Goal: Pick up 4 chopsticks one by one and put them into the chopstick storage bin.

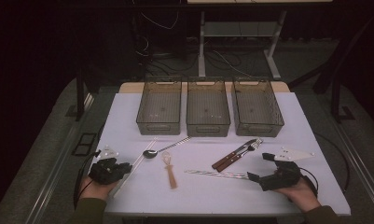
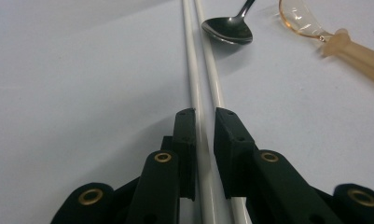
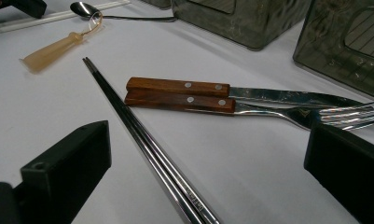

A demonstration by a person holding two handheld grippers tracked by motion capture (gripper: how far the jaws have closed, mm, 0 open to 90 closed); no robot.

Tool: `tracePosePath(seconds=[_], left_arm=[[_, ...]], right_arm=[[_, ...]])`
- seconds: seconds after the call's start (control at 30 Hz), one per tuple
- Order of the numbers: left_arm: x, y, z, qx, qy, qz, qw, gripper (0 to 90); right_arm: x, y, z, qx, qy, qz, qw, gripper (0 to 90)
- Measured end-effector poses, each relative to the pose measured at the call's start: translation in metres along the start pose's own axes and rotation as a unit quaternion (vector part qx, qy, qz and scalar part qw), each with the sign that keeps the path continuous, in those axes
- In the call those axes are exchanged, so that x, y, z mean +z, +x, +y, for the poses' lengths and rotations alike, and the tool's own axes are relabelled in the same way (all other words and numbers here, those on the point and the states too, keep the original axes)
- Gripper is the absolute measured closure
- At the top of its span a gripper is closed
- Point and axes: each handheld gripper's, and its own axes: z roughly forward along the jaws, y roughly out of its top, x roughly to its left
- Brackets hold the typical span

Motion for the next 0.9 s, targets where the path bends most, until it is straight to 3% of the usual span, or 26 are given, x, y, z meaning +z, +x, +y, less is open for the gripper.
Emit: tracePosePath(seconds=[0.4, 0.9], left_arm=[[0.0029, -0.0069, -0.0049, 0.016, -0.003, 0.025, 0.9996, 78.7], [0.0034, -0.0089, -0.0063, 0.004, -0.01, 0.034, 0.9994, 84.2]], right_arm=[[-0.0002, 0.0001, 0.0, -0.001, 0.001, 0.0, 1.0, 0.8], [-0.0012, 0.0005, 0.0005, -0.002, -0.001, 0.0, 1.0, 0.8]])
